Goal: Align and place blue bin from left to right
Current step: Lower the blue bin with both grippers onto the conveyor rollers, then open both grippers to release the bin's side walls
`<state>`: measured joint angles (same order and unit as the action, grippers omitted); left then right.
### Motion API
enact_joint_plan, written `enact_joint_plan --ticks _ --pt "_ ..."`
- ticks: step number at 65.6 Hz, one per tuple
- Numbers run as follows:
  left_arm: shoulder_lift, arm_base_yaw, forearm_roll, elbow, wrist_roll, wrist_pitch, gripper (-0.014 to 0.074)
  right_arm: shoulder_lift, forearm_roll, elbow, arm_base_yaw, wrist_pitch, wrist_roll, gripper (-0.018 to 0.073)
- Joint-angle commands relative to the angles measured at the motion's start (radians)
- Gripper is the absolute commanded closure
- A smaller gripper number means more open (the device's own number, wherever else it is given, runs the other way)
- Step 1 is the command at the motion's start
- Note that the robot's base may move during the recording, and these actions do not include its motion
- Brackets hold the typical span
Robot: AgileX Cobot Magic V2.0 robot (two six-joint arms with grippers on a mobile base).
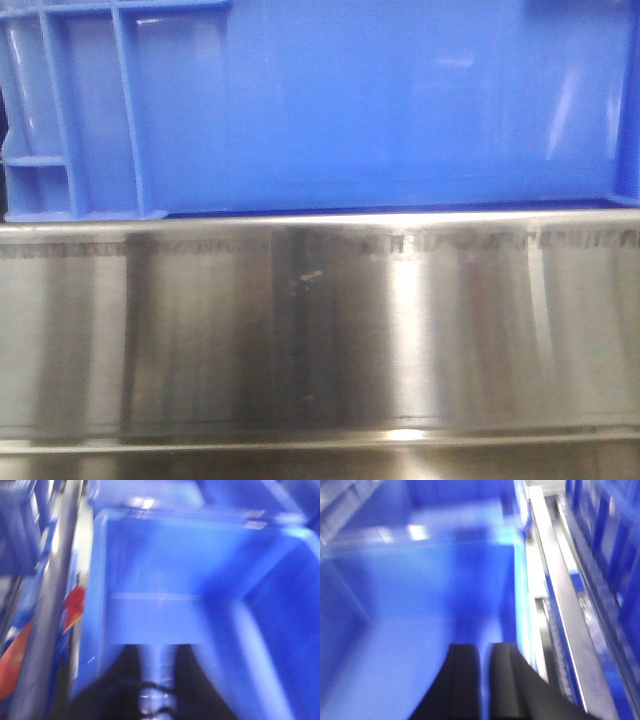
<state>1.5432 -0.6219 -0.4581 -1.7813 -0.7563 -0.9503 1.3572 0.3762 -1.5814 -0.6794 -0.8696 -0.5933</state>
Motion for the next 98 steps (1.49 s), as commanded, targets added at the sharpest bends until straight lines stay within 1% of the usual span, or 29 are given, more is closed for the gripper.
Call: enact_joint_plan --ticks 1,5,9,13,17,20,24,30,35,42,51,64,69,73,79,89,98 --pt "-0.013 -0.004 -0.02 -0.008 0.004 0.028 0.0707 -0.013 0.011 -0.021 -0.001 0.014 0.011 0.0631" --pt "-0.016 -0.004 -0.02 -0.009 0.004 0.03 0.0707 -0.02 0.011 -0.024 -0.001 0.014 0.011 0.0629" --pt "-0.025 -0.004 -0.002 -0.009 0.004 0.027 0.0707 -0.032 0.011 -0.024 -0.001 0.007 0.011 0.0629" --pt "-0.046 -0.004 0.041 -0.009 0.013 0.02 0.0707 -0.06 0.011 -0.024 -0.001 -0.001 0.011 0.0629" --pt "-0.074 -0.021 0.081 0.003 0.036 0.023 0.0707 -0.087 0.011 -0.012 -0.001 -0.003 0.011 0.0631" --pt "-0.101 -0.041 0.074 0.027 0.038 0.047 0.0707 -0.124 0.011 0.01 -0.001 0.023 0.02 0.064" --pt "-0.137 -0.078 0.056 0.086 0.038 0.121 0.0707 -0.169 0.011 0.071 -0.002 0.081 0.042 0.064" --pt "-0.2 -0.116 0.047 0.184 0.028 0.246 0.0707 -0.248 0.011 0.193 -0.002 0.172 0.064 0.064" --pt "-0.252 -0.133 0.047 0.258 0.022 0.344 0.0707 -0.343 0.011 0.301 -0.002 0.283 0.09 0.064" --pt "-0.31 -0.133 0.042 0.356 0.022 0.455 0.0707 -0.447 0.011 0.406 -0.002 0.375 0.131 0.064" --pt "-0.398 -0.133 0.003 0.49 0.022 0.56 0.0707 -0.558 0.011 0.512 -0.002 0.385 0.159 0.064" --pt "-0.565 -0.133 -0.063 0.705 0.022 0.722 0.0707 -0.707 0.011 0.635 -0.002 0.406 0.266 0.064" --pt "-0.64 -0.133 -0.108 0.794 0.022 0.781 0.0707 -0.759 0.011 0.687 -0.002 0.432 0.284 0.064" --pt "-0.695 -0.133 -0.152 0.857 0.022 0.791 0.0707 -0.789 0.011 0.714 -0.002 0.437 0.289 0.064" --pt "-0.771 -0.133 -0.182 0.941 0.022 0.793 0.0707 -0.837 0.011 0.746 -0.002 0.435 0.289 0.064" --pt "-0.892 -0.133 -0.184 1.034 0.022 0.793 0.0707 -0.882 0.011 0.763 -0.002 0.437 0.289 0.064" --pt "-0.955 -0.133 -0.184 1.046 0.022 0.786 0.0707 -0.895 0.001 0.763 -0.002 0.444 0.289 0.064"
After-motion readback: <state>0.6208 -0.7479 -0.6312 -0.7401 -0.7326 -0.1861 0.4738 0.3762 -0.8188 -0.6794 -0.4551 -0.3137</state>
